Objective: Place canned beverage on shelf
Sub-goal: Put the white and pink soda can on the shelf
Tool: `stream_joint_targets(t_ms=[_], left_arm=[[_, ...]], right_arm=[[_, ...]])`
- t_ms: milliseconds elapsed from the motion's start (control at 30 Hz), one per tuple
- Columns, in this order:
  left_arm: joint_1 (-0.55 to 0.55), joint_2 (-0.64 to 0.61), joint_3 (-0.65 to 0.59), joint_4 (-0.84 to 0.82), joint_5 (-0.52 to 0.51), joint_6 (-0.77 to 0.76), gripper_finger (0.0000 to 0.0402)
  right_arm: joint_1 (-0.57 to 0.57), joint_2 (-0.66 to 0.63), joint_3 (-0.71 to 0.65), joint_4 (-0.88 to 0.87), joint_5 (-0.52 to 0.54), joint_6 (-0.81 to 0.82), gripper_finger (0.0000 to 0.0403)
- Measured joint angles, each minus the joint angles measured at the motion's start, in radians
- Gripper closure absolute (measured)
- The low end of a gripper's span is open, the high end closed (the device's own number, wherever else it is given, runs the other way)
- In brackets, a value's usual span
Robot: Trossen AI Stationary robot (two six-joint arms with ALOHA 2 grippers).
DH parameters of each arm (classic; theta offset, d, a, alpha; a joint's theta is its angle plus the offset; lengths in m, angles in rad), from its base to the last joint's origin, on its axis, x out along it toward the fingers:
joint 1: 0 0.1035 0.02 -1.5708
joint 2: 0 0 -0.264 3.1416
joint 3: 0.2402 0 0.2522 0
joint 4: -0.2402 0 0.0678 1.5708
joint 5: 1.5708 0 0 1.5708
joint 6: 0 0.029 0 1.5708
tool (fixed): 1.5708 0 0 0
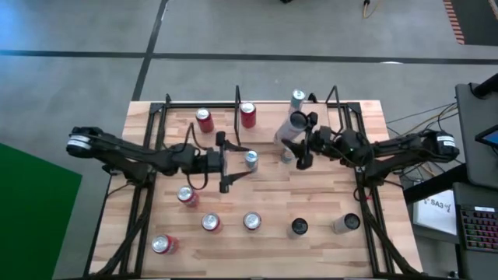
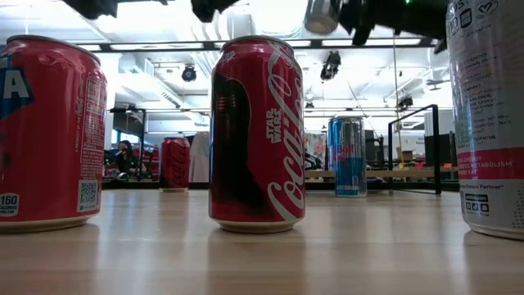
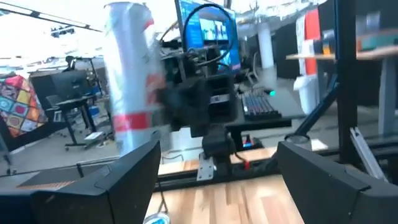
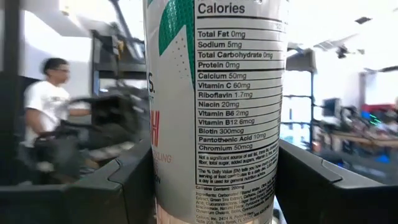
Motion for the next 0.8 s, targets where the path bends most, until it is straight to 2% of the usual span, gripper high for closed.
stream_joint_targets(t_ms=[367,633,800], left_arm=[[0.062,0.197,0.122,0.064,0.000,-0.073,0.0095],[0.062,0.213,0.132,0.067,0.000,-0.060,0.0093],[0.064,0.213,0.131,0.065,0.000,-0.060,0.0064]], right_arm=[[0.091,0.000,0.109,-0.210,0.030,-0.081,0.0156],[0.094,0.000,0.115,-0.232,0.033,-0.085,0.0156],[0.094,0.000,0.115,-0.234,0.033,-0.085,0.0156]])
